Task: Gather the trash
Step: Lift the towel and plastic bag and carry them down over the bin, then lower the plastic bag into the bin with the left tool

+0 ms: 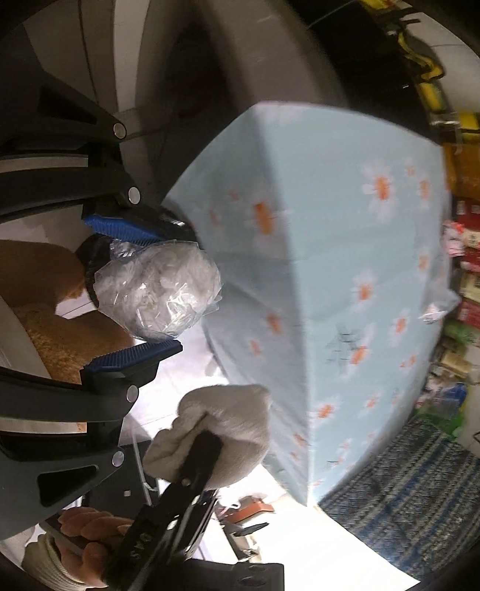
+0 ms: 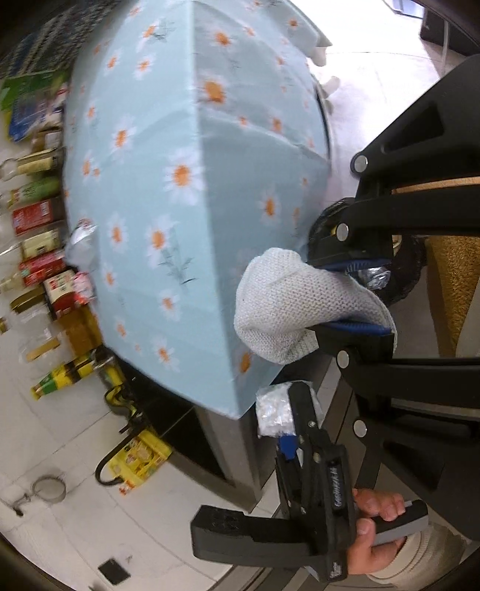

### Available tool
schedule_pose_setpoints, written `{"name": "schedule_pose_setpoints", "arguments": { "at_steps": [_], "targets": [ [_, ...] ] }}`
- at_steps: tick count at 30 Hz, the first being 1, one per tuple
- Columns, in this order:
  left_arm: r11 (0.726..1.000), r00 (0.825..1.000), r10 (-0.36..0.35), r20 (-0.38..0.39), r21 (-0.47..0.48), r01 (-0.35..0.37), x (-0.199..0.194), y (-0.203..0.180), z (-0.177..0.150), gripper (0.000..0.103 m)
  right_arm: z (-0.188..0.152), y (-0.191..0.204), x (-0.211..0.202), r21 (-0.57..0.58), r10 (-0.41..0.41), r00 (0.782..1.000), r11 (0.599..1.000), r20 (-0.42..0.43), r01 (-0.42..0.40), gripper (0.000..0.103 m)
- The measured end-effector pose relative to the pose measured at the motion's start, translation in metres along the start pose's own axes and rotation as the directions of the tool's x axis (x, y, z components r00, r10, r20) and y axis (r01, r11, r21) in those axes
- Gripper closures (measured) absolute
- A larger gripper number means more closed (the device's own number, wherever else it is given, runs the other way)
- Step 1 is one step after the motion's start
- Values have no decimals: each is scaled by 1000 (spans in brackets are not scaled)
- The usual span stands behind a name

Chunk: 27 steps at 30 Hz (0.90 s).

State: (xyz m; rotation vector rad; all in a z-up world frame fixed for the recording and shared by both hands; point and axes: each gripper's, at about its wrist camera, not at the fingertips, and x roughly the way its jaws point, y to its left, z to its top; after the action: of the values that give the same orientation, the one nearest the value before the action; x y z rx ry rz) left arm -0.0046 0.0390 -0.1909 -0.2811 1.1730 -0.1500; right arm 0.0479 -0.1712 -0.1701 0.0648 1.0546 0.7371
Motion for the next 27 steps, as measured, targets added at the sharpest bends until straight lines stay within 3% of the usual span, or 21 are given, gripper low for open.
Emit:
{"name": "schedule_pose_setpoints", "arguments": {
  "at_steps": [5,17,24,27],
  "targets": [
    [998,993,-30,-114,-59,23,41,6,-27,55,-20,-26,36,113,-3,997,994,-78,12,79],
    [987,959,-51,-278,-159,6,133,23,-59,55,-63,-81,125,266,4,962,961,-272,71,79],
    [976,941,-19,-338,-210,-56,179,50,-73,55,-99,-99,169,316,34,947,946,-318,72,78],
    [970,939,-23,-342,-236,-62,193,58,-74,55,-115,-102,192,317,23,929,943,-369,102,78]
  ]
}}
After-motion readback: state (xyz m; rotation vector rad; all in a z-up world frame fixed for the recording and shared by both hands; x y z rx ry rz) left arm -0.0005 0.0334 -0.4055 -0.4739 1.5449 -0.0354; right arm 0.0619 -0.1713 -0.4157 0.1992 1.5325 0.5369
